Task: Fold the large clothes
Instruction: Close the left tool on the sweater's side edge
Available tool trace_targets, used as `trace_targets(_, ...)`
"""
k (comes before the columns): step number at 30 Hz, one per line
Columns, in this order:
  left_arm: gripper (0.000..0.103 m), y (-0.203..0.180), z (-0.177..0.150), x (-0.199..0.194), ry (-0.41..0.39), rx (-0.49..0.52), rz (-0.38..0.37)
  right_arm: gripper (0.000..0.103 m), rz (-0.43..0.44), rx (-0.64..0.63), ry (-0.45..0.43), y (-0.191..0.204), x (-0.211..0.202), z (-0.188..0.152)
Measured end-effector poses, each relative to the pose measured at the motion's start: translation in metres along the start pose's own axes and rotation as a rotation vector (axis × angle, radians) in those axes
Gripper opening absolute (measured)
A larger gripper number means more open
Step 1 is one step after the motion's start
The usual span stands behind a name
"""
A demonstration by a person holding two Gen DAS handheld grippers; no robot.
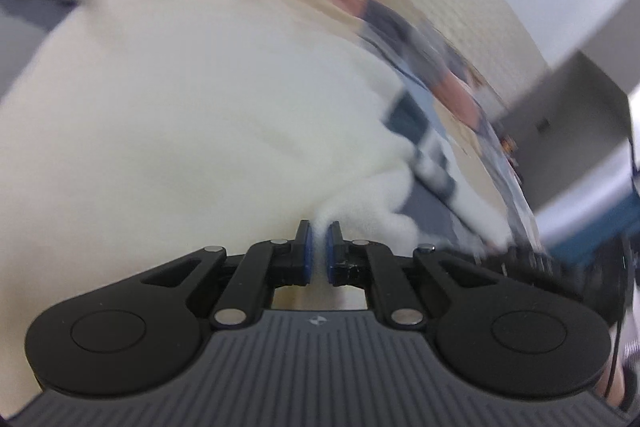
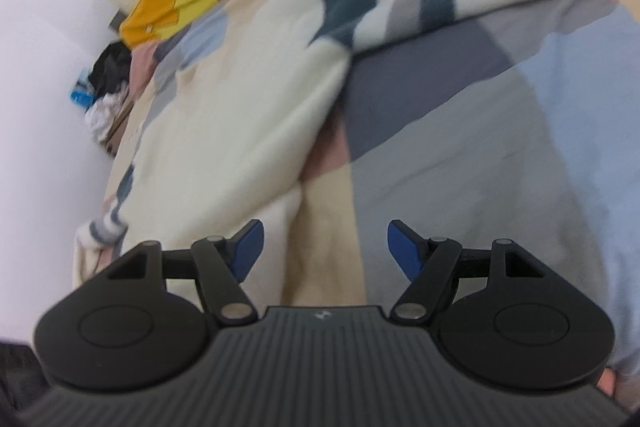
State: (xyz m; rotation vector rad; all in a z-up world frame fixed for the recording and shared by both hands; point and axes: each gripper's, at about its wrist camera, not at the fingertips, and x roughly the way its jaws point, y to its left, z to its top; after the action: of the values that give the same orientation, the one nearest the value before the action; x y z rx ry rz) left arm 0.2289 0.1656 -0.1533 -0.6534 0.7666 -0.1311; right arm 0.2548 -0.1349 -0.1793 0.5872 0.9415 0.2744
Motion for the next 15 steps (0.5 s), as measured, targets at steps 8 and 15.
trace_targets(8,0.009,0.041,0.015,0.026,0.032,-0.139,0.093,0.071,0.053,-0.027,0.127,0.005,0.03,-0.01)
trace_targets(15,0.009,0.047,0.013,0.027,0.043,-0.179,0.089,0.071,0.165,-0.079,0.157,0.025,0.04,-0.013)
